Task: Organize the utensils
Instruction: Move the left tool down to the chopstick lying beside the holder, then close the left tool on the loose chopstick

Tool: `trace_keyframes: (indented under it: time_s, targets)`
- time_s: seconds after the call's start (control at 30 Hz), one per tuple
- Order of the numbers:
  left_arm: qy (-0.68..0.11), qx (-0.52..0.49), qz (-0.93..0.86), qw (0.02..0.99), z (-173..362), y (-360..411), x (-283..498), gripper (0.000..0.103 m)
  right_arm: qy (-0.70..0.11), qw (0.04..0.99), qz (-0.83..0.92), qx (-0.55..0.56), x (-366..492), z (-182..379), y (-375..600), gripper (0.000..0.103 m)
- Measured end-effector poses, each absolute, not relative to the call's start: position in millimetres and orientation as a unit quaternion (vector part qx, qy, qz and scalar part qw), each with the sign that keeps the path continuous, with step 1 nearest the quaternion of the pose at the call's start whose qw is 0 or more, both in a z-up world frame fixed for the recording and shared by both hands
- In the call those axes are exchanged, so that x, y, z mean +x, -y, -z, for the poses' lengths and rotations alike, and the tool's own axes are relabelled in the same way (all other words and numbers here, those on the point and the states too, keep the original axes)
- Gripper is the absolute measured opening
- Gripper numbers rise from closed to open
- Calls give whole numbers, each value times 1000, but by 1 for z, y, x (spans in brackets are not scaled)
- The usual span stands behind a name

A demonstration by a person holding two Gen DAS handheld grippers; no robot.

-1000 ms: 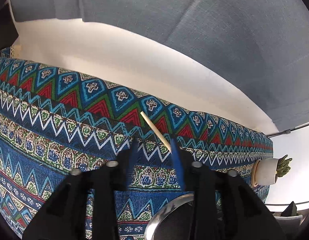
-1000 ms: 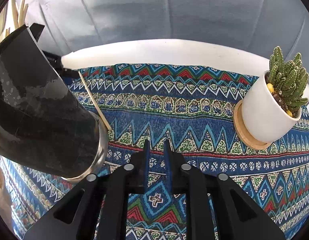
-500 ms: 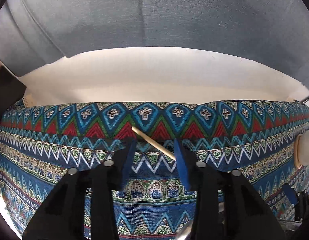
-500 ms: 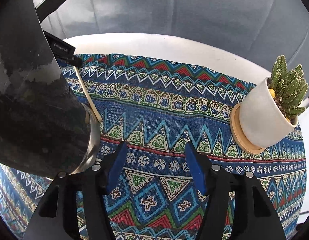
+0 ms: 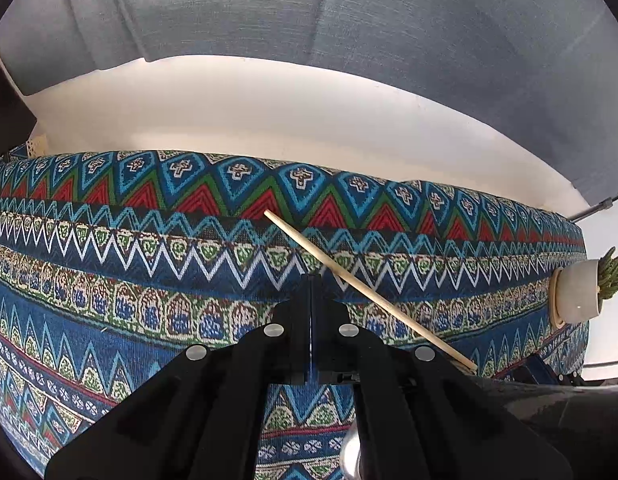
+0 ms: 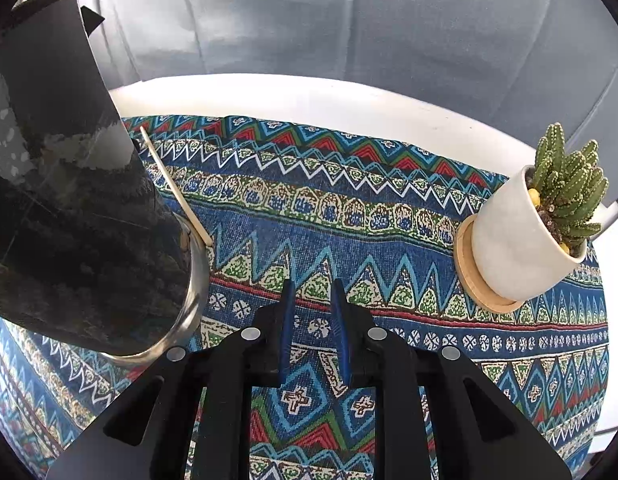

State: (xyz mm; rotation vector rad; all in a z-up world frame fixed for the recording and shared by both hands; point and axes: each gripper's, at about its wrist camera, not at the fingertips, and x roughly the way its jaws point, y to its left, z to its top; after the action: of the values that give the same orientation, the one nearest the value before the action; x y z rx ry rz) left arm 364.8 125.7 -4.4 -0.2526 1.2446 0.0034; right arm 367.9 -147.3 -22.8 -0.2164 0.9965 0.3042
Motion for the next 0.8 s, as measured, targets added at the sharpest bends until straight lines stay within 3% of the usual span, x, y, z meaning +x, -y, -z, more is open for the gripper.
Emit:
trace_keyframes:
  time_s: [0.43, 0.47, 0.53, 0.6, 0.73, 0.8]
  targets:
    - [-589, -97, 94, 797, -16, -101, 291, 1, -473, 867, -133, -82, 366, 3, 170, 28]
    - [-589, -94, 86, 798, -20, -100, 294, 3, -477, 866, -137, -70, 368, 2, 175, 30]
    - [-586, -109, 68, 800, -27, -105, 300, 18, -479, 865, -138, -59, 370, 1, 184, 35]
    - [-582, -118, 37, 804, -37, -117, 309, 45, -475, 868, -132, -63, 368, -3, 191, 46]
    - [-585, -122, -9, 802, -45, -127, 338, 60, -478, 866, -130, -67, 368, -3, 197, 55]
    - [-591, -120, -32, 797, -42, -130, 348, 62, -480, 865, -122, -76, 366, 0, 199, 59]
